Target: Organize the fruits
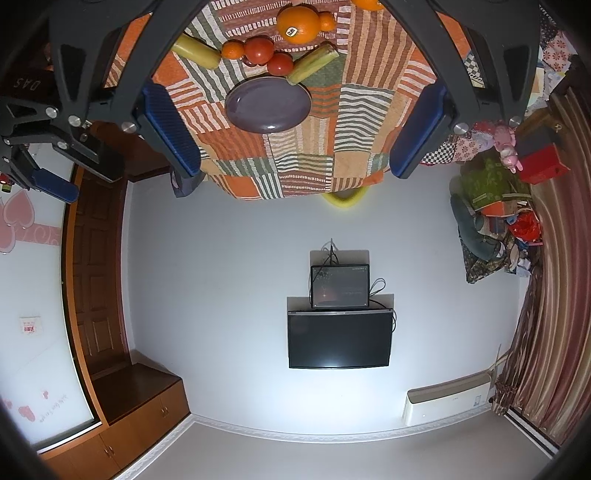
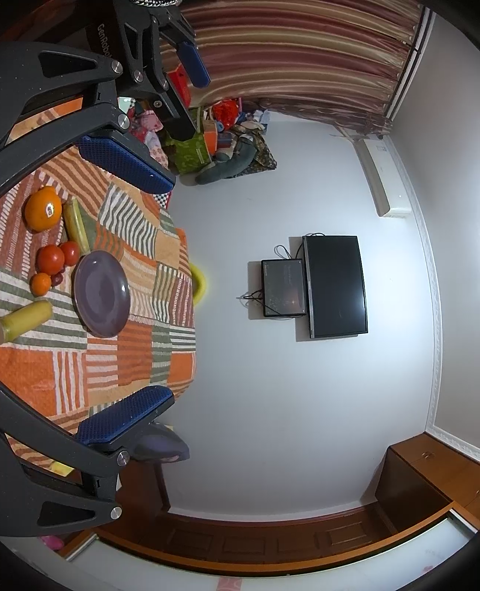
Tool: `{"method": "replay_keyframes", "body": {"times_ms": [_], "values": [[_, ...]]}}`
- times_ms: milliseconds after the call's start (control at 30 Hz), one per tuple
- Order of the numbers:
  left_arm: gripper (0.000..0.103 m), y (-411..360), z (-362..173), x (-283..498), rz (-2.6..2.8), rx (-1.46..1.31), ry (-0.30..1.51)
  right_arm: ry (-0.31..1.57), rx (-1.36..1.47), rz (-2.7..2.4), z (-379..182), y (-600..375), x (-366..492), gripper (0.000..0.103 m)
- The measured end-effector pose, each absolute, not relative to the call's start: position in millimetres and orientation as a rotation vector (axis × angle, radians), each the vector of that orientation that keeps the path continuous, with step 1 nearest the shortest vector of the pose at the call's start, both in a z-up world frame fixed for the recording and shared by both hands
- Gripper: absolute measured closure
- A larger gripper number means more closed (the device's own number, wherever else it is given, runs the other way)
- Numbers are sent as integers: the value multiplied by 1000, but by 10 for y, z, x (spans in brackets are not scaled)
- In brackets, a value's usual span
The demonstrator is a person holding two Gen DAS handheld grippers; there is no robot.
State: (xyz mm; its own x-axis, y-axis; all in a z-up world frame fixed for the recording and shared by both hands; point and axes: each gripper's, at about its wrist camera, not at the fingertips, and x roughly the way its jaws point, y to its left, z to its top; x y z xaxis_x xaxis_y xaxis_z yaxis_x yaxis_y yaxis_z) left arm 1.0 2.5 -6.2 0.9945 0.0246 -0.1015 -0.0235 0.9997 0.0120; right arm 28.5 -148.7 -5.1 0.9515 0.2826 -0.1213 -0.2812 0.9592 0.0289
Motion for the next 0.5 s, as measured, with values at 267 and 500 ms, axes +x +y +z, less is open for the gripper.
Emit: {"method": "replay_keyframes", "body": {"times_ms": [267,500], "values": [[0,13,-77,27,26,5,106,124,9,286,-84,-1482,263,0],[0,25,-74,36,26,2,108,129,14,289,-89,-1486,281,0]]}}
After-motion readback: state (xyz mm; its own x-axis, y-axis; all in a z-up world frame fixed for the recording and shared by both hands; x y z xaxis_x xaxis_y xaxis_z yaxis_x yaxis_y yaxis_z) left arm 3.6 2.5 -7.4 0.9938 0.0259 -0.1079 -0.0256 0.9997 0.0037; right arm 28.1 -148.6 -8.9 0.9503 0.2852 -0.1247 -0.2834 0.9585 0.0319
